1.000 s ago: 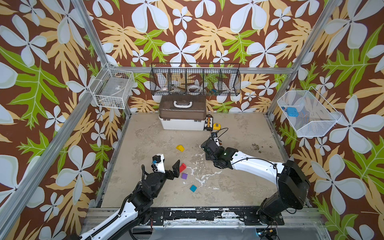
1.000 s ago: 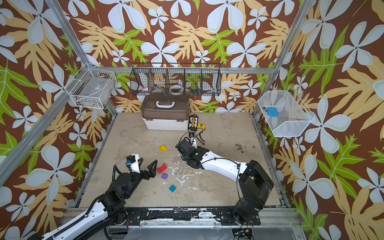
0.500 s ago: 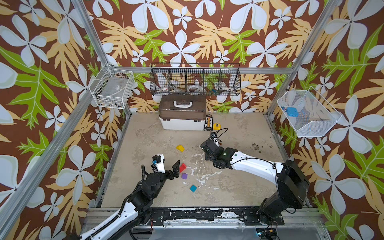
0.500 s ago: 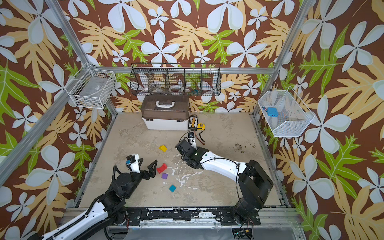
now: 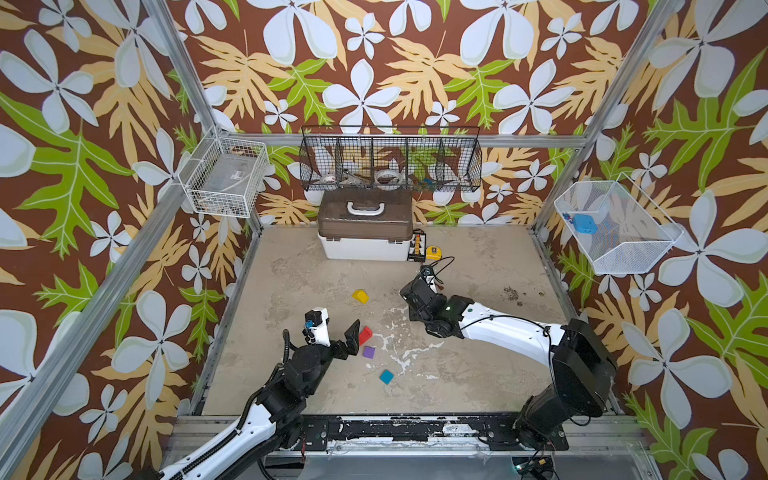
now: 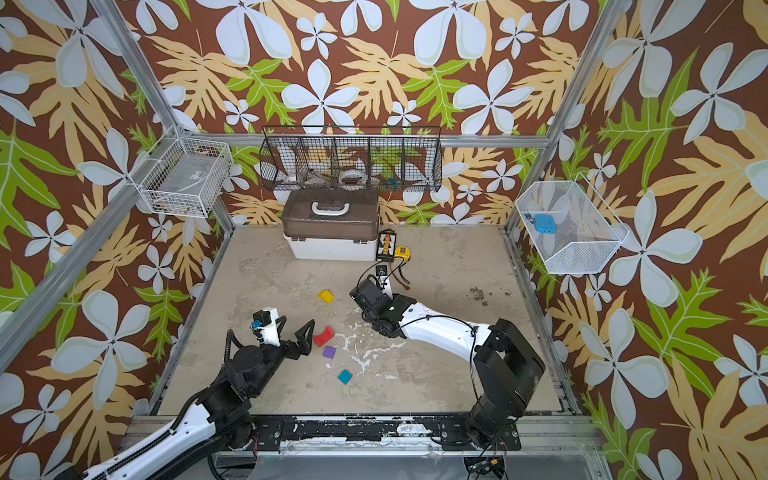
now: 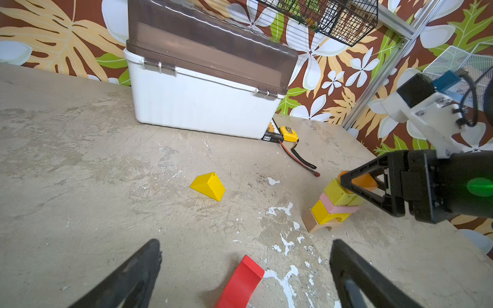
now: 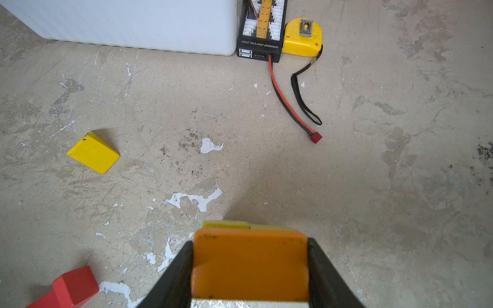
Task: Build the wood block tower
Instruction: 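Carry the orange block with the right gripper over the stack, then lower the orange block onto the yellow cubes and open the right gripper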
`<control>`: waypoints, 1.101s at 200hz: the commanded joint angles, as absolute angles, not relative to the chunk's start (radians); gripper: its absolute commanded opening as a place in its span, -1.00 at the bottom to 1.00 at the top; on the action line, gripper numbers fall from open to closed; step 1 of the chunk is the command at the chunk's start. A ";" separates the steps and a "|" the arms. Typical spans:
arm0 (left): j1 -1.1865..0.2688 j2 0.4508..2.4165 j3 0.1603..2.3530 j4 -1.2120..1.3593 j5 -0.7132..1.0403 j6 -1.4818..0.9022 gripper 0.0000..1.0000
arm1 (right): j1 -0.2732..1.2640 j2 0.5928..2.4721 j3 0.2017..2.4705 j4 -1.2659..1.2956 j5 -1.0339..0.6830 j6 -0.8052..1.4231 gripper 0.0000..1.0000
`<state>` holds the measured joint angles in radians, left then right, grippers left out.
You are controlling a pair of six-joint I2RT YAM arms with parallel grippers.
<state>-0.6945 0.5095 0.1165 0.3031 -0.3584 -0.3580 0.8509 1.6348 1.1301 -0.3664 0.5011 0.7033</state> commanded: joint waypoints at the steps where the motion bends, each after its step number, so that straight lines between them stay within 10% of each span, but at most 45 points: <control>1: -0.693 0.509 0.114 0.334 -0.360 -0.347 0.99 | 0.853 1.635 1.132 -0.364 0.514 0.714 0.08; 220: -0.693 0.507 0.114 0.336 -0.353 -0.346 0.99 | 0.853 1.628 1.127 -0.362 0.535 0.731 0.34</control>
